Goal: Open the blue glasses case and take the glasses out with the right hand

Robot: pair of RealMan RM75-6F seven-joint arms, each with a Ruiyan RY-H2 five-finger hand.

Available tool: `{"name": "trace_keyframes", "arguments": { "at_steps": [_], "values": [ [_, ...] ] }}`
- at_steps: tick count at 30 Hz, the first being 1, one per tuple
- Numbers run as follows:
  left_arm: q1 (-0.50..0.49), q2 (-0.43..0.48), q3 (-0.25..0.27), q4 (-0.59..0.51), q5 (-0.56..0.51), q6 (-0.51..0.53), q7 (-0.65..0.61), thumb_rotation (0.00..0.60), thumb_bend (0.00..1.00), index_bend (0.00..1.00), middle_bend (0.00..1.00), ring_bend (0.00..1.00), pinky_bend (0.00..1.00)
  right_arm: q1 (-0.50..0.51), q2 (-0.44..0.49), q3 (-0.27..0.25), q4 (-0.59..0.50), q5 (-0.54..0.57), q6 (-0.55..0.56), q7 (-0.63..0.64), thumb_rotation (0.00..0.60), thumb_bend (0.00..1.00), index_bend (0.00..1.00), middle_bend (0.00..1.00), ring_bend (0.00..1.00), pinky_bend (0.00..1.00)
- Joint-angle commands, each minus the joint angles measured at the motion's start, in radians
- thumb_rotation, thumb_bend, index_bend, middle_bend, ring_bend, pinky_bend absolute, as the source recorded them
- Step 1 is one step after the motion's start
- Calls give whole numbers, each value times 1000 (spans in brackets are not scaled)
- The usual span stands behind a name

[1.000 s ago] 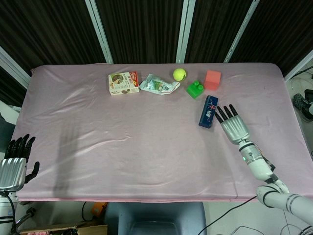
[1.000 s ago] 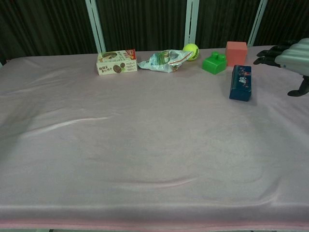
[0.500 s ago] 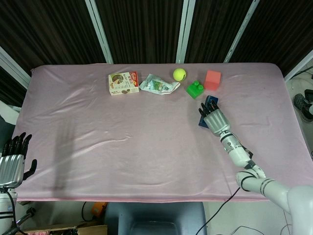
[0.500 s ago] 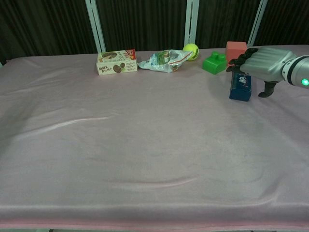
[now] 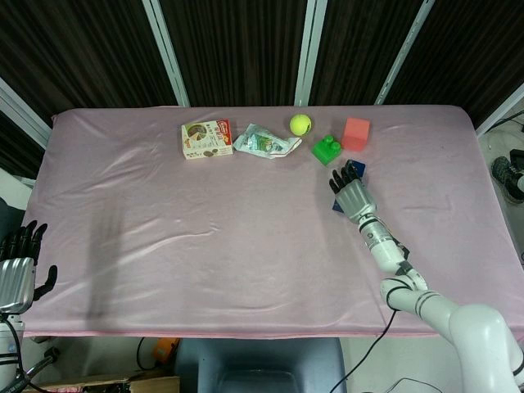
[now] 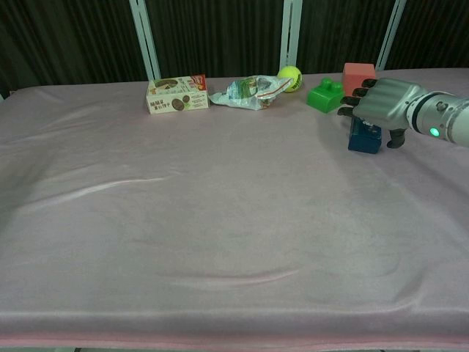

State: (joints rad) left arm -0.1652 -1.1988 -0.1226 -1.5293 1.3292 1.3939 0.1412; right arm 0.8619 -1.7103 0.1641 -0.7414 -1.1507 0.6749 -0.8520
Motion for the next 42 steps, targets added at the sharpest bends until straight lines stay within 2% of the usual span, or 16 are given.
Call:
{"name": "trace_keyframes", "arguments": {
  "at_steps": [1,5,9,13,16,20,23,27,33,39,42],
  "values": [
    [-1,1,0,1,-2,-1,0,600,409,0,0,0,50,12,-24,-2,31,19,-16,-15,600,370,257,0,0,0],
    [1,3,1,0,1,3,-5,600,410,0,0,0,50,15,-32,-10,34,15,-8,-4,600,402,453,10,0,0],
    [1,5,2,-1,5,6,-10,600,409,0,0,0,50,11,-20,-14,13,7,15,9,600,468,631,101,47,0],
    [1,6,6,-3,12,7,-11,600,409,0,0,0,50,-1,8,0,-65,44,37,-17,600,533,727,143,97,0],
    [2,7,11,-7,22,13,-11,600,409,0,0,0,50,-14,21,34,-169,151,56,-83,600,550,772,166,150,0],
    [4,9,18,-10,33,15,-12,600,410,0,0,0,50,-2,26,84,-342,384,120,-247,600,564,780,167,159,1],
    [6,11,23,-14,41,18,-11,600,409,0,0,0,50,51,12,118,-478,620,241,-427,600,564,779,167,159,1],
    [7,13,28,-18,51,22,-12,600,409,0,0,0,50,129,-35,149,-550,803,383,-570,600,564,776,167,159,1],
    [8,15,36,-18,64,23,-14,600,409,0,0,0,50,217,-126,215,-522,940,495,-629,600,564,742,167,141,3],
    [5,11,38,-19,58,13,0,600,409,0,0,0,50,266,-180,273,-415,1001,462,-600,600,563,571,155,126,3],
    [2,9,39,-18,54,7,6,600,409,0,0,0,50,274,-191,279,-387,1006,450,-593,600,563,550,153,125,2]
  ]
}}
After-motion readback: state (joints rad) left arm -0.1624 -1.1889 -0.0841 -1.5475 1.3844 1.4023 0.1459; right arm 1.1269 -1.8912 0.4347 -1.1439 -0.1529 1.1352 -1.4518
